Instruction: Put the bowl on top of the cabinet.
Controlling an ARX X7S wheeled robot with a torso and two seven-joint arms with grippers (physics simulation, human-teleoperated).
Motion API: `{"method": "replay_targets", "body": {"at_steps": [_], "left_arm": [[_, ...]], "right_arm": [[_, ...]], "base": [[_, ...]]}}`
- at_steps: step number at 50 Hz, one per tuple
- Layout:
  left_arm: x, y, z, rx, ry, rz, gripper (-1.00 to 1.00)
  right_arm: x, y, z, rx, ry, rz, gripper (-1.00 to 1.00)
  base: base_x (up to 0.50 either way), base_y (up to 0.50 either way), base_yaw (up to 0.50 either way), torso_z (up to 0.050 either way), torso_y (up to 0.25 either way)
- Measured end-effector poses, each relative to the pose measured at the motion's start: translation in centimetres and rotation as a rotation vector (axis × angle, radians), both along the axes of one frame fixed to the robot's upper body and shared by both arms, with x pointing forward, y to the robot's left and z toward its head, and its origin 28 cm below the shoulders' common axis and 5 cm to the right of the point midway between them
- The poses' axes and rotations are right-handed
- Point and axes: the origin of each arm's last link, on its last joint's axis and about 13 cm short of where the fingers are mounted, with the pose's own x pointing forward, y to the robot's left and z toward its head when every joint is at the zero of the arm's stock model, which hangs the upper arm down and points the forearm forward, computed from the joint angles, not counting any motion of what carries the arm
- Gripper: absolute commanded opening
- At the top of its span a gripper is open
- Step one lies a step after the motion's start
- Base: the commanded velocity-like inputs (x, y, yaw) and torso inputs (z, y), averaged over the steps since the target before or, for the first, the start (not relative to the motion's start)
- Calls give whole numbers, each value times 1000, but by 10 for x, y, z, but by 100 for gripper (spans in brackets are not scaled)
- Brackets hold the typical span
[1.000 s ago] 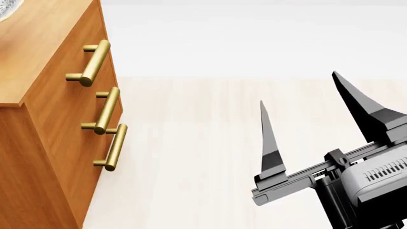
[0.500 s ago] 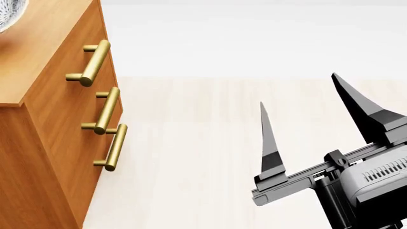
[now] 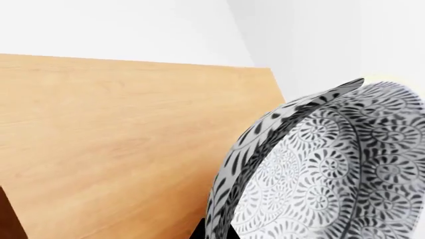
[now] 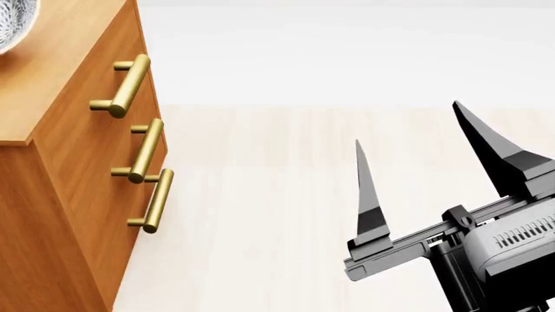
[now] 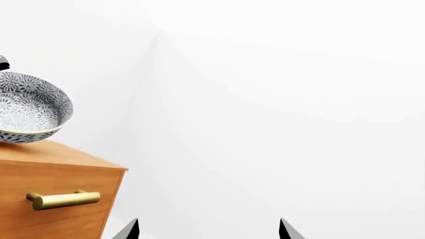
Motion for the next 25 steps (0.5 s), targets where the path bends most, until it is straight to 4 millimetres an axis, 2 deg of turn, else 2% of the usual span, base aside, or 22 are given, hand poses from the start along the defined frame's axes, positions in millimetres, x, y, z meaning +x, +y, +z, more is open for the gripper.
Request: {"method": "replay_targets", "body": {"at_steps": [25], "left_arm": [[-1, 2, 2, 15, -27, 6, 100]], "right_arm": [[0, 0, -1, 0, 2, -1, 100]], "base": [[0, 0, 0, 0, 0]]}}
